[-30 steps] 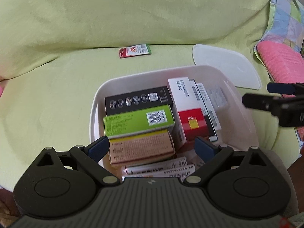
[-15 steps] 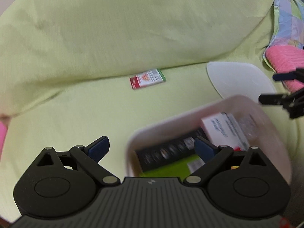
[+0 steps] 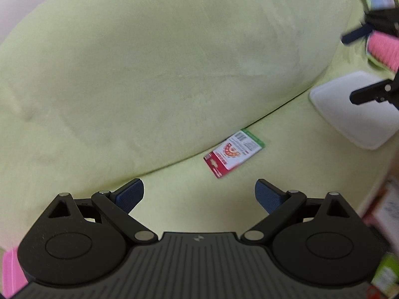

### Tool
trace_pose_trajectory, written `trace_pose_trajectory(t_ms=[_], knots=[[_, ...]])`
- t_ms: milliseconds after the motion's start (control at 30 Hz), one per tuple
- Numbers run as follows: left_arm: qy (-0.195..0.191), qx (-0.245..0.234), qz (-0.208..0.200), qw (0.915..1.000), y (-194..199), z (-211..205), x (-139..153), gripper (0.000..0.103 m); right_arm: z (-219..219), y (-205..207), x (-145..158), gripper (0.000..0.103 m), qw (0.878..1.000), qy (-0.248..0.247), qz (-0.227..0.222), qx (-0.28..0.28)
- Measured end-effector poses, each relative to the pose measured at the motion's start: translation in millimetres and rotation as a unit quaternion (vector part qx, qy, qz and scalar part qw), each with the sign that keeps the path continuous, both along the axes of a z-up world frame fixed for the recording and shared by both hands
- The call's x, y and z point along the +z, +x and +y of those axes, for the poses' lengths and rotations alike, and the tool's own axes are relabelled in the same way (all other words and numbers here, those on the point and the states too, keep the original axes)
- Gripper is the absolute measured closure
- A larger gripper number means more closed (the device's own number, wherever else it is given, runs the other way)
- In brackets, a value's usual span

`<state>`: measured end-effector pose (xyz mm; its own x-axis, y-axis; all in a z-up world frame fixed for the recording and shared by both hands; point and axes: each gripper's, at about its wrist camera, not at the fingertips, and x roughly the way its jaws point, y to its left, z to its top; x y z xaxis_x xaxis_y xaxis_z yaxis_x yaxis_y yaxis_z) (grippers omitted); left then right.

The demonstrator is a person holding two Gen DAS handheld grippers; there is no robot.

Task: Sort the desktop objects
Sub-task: 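Move both grippers to the red-and-white medicine packet on the sofa, then pinch the red-and-white packet with the left gripper while the right gripper pinches it too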

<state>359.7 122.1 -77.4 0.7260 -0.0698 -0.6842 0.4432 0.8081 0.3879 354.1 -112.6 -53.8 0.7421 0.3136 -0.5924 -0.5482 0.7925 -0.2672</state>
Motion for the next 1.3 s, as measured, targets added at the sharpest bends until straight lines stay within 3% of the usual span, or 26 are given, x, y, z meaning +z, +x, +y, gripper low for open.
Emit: trace_pose_trajectory(t_ms=[133,267,400,467,533,567,733,867,933,967,1000,1033,1100,1300], knots=[[0.027,-0.033,0.018,0.9989,38,-15,-29,0.007,29,33,-21,0.002,0.997,-0.062,-0.014,0.038],[0.059,-0.056,0.029,0.9963,63,-28,-59,0.008,51,57,-50,0.013,0.992,-0.104,0.001,0.068],[0.081,-0.07,0.036,0.9936,78,-32,-86,0.015,65,67,-75,0.017,0.985,-0.141,-0.002,0.096],[0.088,-0.079,0.036,0.9924,82,-34,-97,0.017,72,72,-88,0.034,0.981,-0.159,-0.003,0.11],[0.1,-0.093,0.03,0.9901,84,-37,-106,0.025,78,75,-101,0.045,0.975,-0.182,-0.002,0.127],[0.112,-0.101,0.025,0.9882,85,-38,-110,0.029,81,75,-109,0.053,0.97,-0.198,-0.003,0.139],[0.18,-0.156,0.007,0.9713,85,-49,-134,0.034,96,75,-145,0.067,0.944,-0.267,-0.013,0.193],[0.237,-0.194,-0.008,0.9519,84,-55,-154,0.039,104,78,-163,0.072,0.933,-0.29,-0.026,0.211],[0.244,-0.201,-0.017,0.9485,88,-57,-157,0.041,109,77,-169,0.075,0.93,-0.297,-0.038,0.216],[0.248,-0.204,-0.022,0.9467,89,-58,-158,0.048,111,79,-171,0.078,0.93,-0.297,-0.041,0.214],[0.252,-0.205,-0.025,0.9456,92,-59,-160,0.063,113,81,-172,0.082,0.93,-0.298,-0.042,0.212],[0.251,-0.202,-0.021,0.9464,96,-58,-161,0.07,114,83,-171,0.09,0.933,-0.291,-0.042,0.208],[0.236,-0.203,-0.005,0.9503,102,-57,-160,0.087,114,87,-167,0.09,0.94,-0.276,-0.039,0.199],[0.189,-0.188,-0.033,0.9632,103,-47,-139,0.087,109,85,-156,0.09,0.95,-0.264,-0.075,0.15]])
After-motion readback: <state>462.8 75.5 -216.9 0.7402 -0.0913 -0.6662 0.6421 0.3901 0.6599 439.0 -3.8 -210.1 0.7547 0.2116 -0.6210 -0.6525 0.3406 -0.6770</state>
